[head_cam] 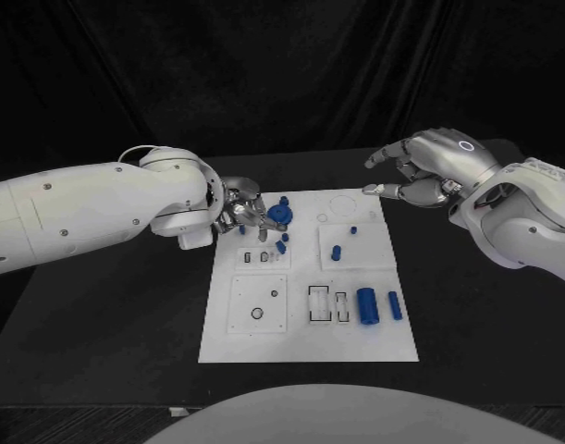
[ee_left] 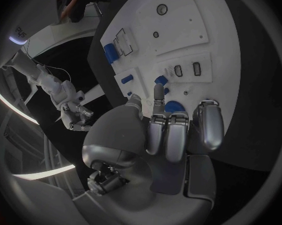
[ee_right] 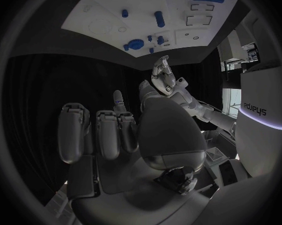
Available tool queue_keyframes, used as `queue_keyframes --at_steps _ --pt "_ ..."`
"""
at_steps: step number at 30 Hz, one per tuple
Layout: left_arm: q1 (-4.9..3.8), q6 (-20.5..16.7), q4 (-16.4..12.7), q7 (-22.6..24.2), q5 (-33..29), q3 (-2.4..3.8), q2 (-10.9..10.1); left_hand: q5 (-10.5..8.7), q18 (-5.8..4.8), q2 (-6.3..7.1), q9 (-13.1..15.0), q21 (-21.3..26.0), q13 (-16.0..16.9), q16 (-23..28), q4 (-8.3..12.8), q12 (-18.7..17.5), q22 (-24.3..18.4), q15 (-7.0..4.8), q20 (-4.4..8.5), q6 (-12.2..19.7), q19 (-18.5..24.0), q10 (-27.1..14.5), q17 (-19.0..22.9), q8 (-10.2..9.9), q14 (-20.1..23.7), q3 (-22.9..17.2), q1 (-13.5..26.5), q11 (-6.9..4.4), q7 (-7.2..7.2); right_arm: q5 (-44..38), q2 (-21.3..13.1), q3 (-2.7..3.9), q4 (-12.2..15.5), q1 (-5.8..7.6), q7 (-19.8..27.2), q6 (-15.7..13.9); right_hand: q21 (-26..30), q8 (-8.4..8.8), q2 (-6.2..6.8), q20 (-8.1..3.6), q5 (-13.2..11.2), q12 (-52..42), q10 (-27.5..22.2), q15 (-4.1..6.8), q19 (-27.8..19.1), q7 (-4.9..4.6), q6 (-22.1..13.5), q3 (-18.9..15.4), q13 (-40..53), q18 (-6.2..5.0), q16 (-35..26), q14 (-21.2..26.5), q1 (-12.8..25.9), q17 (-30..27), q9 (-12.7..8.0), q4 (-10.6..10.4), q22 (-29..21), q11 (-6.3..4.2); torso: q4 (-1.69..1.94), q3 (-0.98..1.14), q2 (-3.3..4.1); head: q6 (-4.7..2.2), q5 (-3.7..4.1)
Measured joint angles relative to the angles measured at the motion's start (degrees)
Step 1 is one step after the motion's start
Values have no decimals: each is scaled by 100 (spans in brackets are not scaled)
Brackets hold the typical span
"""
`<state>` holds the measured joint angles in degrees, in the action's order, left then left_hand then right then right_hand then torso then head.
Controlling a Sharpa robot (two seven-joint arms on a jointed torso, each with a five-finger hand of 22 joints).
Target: Assemble the parts on the task board
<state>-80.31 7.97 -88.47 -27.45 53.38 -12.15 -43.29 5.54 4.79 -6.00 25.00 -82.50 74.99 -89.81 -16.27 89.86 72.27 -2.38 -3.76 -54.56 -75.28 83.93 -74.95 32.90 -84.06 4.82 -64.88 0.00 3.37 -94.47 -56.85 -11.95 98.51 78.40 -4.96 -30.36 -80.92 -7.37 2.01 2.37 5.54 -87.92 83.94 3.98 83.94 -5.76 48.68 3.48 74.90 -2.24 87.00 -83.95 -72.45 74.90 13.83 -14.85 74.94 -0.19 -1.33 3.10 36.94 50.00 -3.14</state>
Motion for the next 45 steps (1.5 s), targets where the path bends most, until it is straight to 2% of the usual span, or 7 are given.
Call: queue_keyframes --at_steps 4,6,12,23,33,45 --pt "0 147 106 -164 28 0 99 22 0 -51 130 0 0 0 0 0 0 -39 0 -84 0 -3 0 0 21 0 98 -43 -78 2 54 0 -54 -48 -17 30 0 0 -1 0 22 0 0 0 0 4 4 0 4 0 0 0 1 0 -1 0 0 0 -27 22 -2 -1 -59" --pt "0 214 160 -219 36 0 144 22 0 -62 173 24 0 0 0 0 -7 -39 10 -113 10 -3 0 0 21 0 123 -44 -70 3 78 1 -83 -80 -24 42 0 0 -47 0 76 0 0 0 0 -9 16 0 4 0 0 0 15 0 -16 0 0 0 -39 35 -3 -1 -91" --pt "0 380 333 -344 54 -1 274 51 1 -82 230 24 0 0 0 0 -9 -60 20 -113 20 17 1 0 0 0 143 -64 -70 4 117 2 -148 -184 -30 64 0 0 -61 0 129 0 0 0 0 -17 25 -16 4 0 0 0 1 0 -21 16 -1 0 -70 77 -4 -1 -138" --pt "9 544 620 -433 70 -3 517 99 1 -82 319 51 0 0 42 0 -26 -60 40 -134 41 0 1 0 0 -42 142 -80 -91 5 183 1 -228 -256 -29 78 0 0 -61 0 152 0 0 0 0 -17 25 -16 3 0 0 0 0 0 -28 16 -1 -1 -106 115 -20 -1 -230" --pt "67 617 764 -435 74 -3 656 99 1 -82 390 75 0 0 80 0 -40 -80 40 -133 41 -2 2 0 21 -82 142 -82 -91 7 190 1 -239 -269 -22 79 0 0 -60 0 152 0 0 0 0 -17 25 -16 2 0 0 0 1 0 -33 16 -2 0 -114 118 -38 -1 -254" --pt "187 666 912 -430 77 -3 747 97 1 -105 461 96 0 0 119 0 -55 -100 60 -154 61 19 2 -1 1 -89 119 -103 -112 8 220 2 -261 -276 -11 78 0 0 -60 0 152 0 0 0 0 -17 25 -16 2 0 0 0 1 0 -32 16 -2 -1 -95 99 -54 -1 -253"
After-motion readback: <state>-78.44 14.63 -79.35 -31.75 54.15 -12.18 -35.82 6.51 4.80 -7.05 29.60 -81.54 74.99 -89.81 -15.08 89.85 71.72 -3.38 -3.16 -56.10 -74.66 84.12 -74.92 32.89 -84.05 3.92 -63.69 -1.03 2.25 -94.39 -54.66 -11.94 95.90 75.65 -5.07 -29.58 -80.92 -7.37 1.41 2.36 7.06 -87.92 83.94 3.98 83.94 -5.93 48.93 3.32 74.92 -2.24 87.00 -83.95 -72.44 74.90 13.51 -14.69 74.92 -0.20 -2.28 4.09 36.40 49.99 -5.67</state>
